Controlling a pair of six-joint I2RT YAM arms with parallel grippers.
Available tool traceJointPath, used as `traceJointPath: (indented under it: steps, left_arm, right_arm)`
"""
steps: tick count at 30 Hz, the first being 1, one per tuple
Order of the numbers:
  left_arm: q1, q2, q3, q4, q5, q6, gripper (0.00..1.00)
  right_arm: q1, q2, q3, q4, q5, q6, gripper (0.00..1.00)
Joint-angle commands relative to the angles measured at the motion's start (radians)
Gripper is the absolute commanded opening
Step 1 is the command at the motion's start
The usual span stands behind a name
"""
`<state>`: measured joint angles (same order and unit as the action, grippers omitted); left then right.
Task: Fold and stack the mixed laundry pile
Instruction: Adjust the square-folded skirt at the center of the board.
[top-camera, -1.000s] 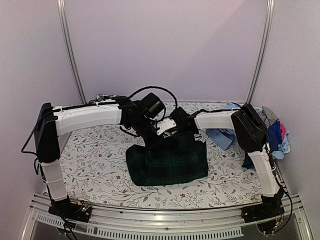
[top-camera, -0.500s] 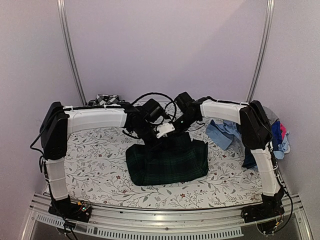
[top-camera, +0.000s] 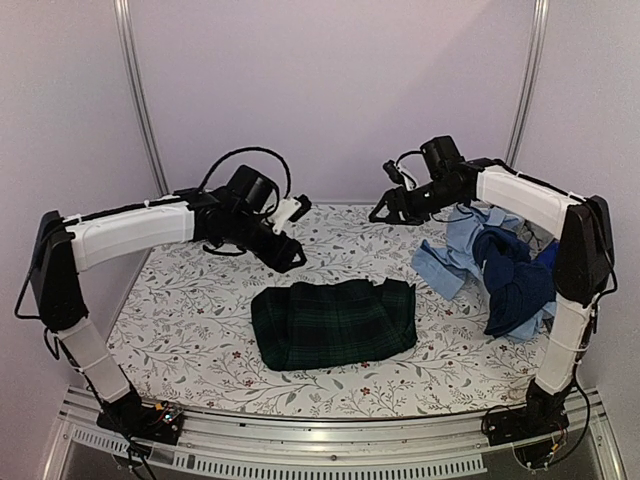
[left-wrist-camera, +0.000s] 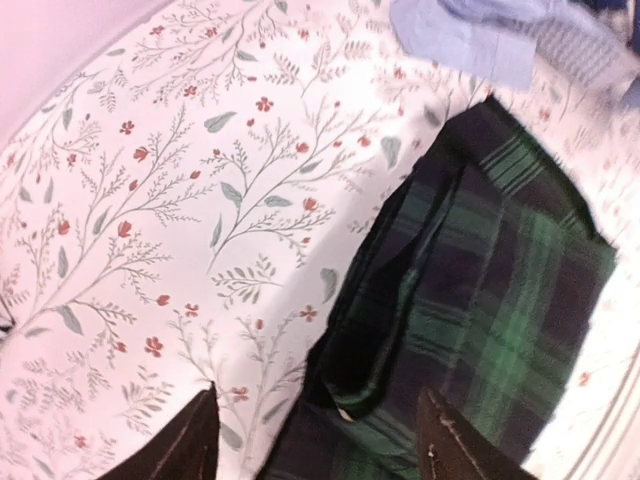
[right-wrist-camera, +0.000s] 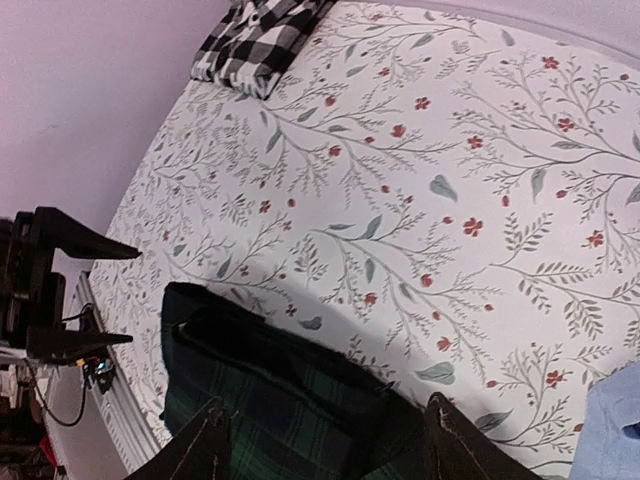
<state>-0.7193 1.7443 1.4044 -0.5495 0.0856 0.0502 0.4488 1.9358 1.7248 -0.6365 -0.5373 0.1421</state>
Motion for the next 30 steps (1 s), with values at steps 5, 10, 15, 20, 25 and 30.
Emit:
traceJointPath:
  steps: [5,10,15,20,25,30]
  left_arm:
    - [-0.019,-0.22,-0.326,0.243,0.36,-0.467,0.58]
    - [-0.023,-0.177,-0.481,0.427,0.446,-0.637,0.57]
    - [0.018,-0.042,-0.537,0.523,0.467,-0.71,0.52]
    - [0.053,0.092,-0.5,0.501,0.43,-0.735,0.45]
    - [0.092,0.189,-0.416,0.448,0.366,-0.705,0.41]
    - [0.208,0.26,-0.281,0.39,0.313,-0.651,0.4]
  right_arm:
    - [0.137,-0.16,-0.307,0.087,-0.336,0.068,0.63]
    - [0.167,-0.141,-0.465,0.185,-0.397,0.129,0.61]
    - [0.163,-0.015,-0.517,0.157,-0.379,0.051,0.6]
    - [0.163,0.09,-0.537,0.151,-0.292,0.015,0.56]
    - [0.163,0.201,-0.461,0.171,-0.238,0.011,0.55]
    - [0.14,0.31,-0.254,0.126,-0.185,0.02,0.55]
